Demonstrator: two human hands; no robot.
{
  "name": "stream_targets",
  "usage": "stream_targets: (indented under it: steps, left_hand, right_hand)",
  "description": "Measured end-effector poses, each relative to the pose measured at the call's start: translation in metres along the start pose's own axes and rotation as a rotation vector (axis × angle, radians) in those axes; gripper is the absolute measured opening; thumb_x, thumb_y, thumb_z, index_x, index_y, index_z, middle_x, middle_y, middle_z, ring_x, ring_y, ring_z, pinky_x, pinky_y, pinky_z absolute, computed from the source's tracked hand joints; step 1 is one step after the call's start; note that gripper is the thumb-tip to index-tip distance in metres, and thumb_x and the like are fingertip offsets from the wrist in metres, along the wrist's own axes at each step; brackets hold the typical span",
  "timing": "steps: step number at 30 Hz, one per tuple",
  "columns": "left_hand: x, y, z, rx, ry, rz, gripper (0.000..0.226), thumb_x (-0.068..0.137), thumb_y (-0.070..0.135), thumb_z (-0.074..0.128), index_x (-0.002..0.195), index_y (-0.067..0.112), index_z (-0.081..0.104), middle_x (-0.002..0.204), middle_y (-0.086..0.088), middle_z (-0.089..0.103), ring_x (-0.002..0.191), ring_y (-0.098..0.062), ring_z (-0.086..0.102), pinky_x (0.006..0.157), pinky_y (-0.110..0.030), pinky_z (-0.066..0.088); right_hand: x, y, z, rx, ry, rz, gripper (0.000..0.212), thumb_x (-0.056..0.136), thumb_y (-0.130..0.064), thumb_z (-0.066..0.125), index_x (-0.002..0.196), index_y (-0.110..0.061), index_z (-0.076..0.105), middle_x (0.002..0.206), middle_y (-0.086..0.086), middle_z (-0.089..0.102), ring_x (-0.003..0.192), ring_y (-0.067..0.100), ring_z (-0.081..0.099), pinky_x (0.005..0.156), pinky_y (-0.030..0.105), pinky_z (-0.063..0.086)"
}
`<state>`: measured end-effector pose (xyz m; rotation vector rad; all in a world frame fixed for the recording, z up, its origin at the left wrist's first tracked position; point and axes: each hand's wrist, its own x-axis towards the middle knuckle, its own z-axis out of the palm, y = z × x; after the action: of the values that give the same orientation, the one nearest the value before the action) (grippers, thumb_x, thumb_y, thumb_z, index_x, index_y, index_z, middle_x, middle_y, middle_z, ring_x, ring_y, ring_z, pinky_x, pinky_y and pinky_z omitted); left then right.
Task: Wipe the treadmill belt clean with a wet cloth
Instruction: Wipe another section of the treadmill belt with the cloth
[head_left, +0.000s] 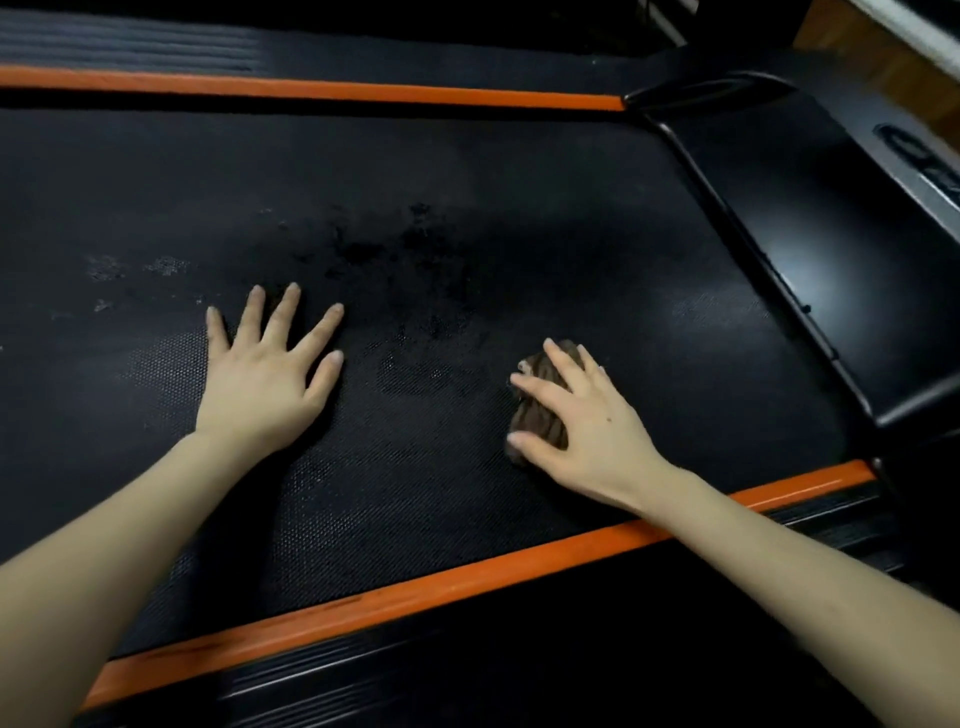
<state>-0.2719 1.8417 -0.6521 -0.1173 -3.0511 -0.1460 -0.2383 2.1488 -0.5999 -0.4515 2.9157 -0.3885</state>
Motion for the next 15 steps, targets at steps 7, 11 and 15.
stream_targets:
  steps: [7,11,15]
  left_hand:
    - [-0.002,-0.001,0.000,-0.023,-0.009,0.004,0.067,0.089,0.061,0.004,0.148,0.037,0.023,0.157,-0.012,0.019,0.144,-0.037,0.008,0.111,-0.061,0.002]
    - [-0.004,0.000,-0.004,-0.044,-0.032,0.005,0.057,0.096,0.055,0.014,0.149,0.035,0.022,0.157,-0.013,0.016,0.144,-0.038,0.005,0.112,-0.062,0.000]
    - [-0.005,0.002,-0.008,-0.035,-0.058,0.017,0.056,0.096,0.053,0.019,0.150,0.035,0.017,0.158,-0.013,0.011,0.145,-0.037,0.000,0.112,-0.061,-0.002]
  right_hand:
    - [-0.032,0.026,-0.008,-0.070,0.019,-0.127,0.057,0.072,-0.072,0.048,0.110,-0.033,0.065,0.150,0.002,0.035,0.140,0.028,0.028,0.107,0.046,0.035]
    - [-0.036,0.063,-0.023,-0.026,0.174,0.372,0.050,0.077,-0.062,0.059,0.112,-0.027,0.064,0.149,0.006,0.037,0.137,0.030,0.033,0.110,0.044,0.031]
    - [-0.042,-0.015,0.011,0.043,0.249,0.227,0.042,0.079,-0.053,0.057,0.101,-0.019,0.067,0.140,0.018,0.046,0.130,0.037,0.041,0.109,0.045,0.030]
